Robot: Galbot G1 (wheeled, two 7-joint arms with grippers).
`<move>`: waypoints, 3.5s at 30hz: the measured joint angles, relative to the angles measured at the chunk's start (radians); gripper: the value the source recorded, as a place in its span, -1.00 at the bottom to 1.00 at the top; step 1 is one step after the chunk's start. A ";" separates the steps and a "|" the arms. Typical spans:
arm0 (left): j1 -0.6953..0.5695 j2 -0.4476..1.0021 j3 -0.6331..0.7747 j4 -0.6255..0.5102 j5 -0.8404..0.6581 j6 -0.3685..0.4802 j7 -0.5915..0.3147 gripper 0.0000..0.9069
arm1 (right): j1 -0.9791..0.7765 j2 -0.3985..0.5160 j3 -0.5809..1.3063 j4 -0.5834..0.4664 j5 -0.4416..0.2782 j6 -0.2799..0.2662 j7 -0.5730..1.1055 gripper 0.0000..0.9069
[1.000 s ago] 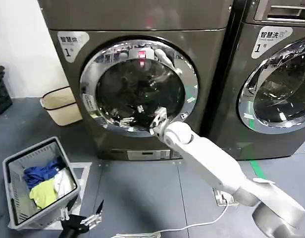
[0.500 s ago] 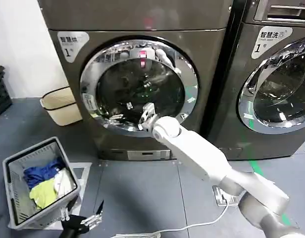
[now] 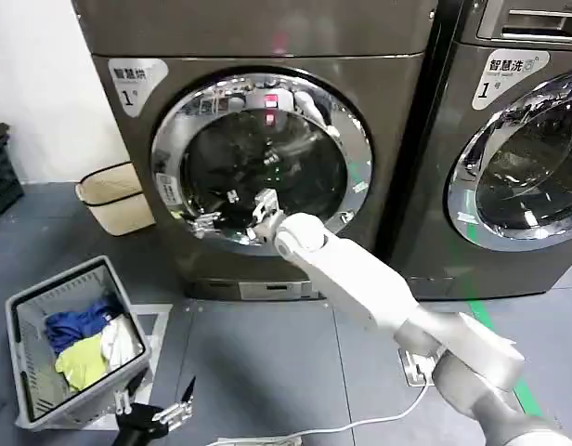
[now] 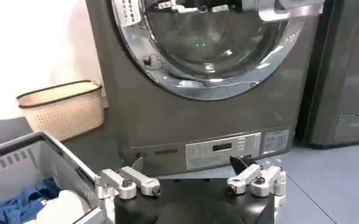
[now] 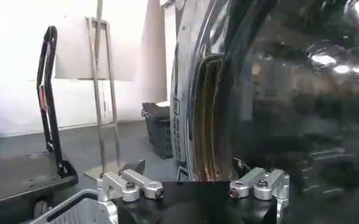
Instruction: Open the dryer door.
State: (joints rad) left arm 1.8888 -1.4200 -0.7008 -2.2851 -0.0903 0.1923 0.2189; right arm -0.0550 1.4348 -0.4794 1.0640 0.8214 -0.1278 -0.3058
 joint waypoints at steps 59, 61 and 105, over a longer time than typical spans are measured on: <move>-0.055 0.033 -0.106 -0.026 -0.144 0.046 0.004 1.00 | -0.104 -0.160 -0.084 0.321 0.020 -0.047 -0.208 1.00; -0.065 0.040 -0.128 -0.025 -0.170 0.055 0.007 1.00 | -0.114 -0.178 -0.086 0.349 0.024 -0.050 -0.209 1.00; -0.546 0.391 -0.098 0.254 -0.483 0.084 0.122 1.00 | -0.520 -0.716 0.143 0.922 -0.054 -0.050 -0.432 1.00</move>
State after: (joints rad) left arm 1.3431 -1.0292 -0.7986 -2.0309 -0.5729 0.2766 0.3408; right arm -0.5746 0.7190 -0.3364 1.9860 0.7673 -0.1777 -0.7376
